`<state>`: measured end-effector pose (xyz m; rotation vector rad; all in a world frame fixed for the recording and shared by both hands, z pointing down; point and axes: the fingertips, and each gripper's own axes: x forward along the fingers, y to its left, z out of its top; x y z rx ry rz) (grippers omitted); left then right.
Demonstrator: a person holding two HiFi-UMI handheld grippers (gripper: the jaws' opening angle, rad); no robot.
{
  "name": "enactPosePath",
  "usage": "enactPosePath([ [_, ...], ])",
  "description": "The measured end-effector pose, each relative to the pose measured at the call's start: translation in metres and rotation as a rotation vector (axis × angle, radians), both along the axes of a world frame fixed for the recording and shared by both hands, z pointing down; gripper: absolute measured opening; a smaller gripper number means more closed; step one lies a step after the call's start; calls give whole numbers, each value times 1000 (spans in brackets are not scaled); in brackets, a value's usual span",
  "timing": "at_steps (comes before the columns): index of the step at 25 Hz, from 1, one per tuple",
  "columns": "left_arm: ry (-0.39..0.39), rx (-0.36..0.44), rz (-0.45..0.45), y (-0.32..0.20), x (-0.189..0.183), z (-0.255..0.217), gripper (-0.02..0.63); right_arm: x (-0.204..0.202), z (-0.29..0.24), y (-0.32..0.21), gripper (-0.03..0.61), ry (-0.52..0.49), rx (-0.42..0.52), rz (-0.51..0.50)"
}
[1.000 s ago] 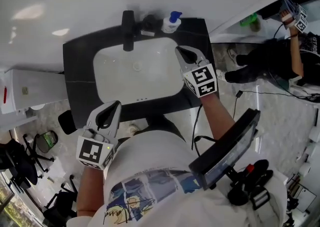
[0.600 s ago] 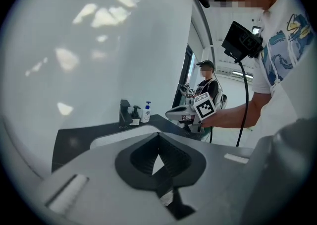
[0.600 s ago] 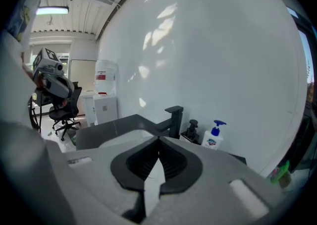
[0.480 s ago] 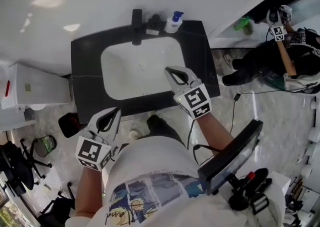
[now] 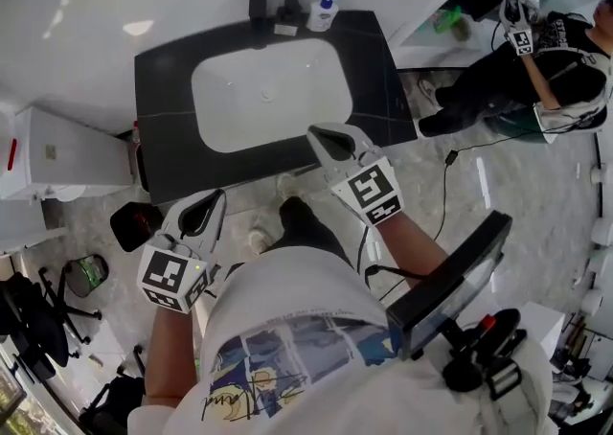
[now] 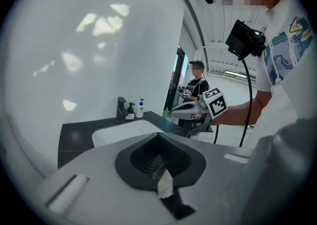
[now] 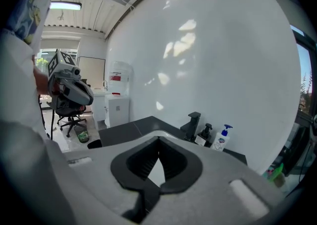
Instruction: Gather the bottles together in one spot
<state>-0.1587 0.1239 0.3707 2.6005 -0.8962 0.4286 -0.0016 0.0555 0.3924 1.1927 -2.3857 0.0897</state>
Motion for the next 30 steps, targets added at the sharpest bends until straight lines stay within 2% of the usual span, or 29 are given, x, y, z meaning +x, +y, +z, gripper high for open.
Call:
enactPosePath([
  [14, 9, 6, 28, 56, -11, 2, 2, -26, -12, 67, 2, 10, 17, -30],
  [30, 20, 32, 60, 63, -7, -6, 2, -34, -25, 82, 2, 10, 38, -20],
])
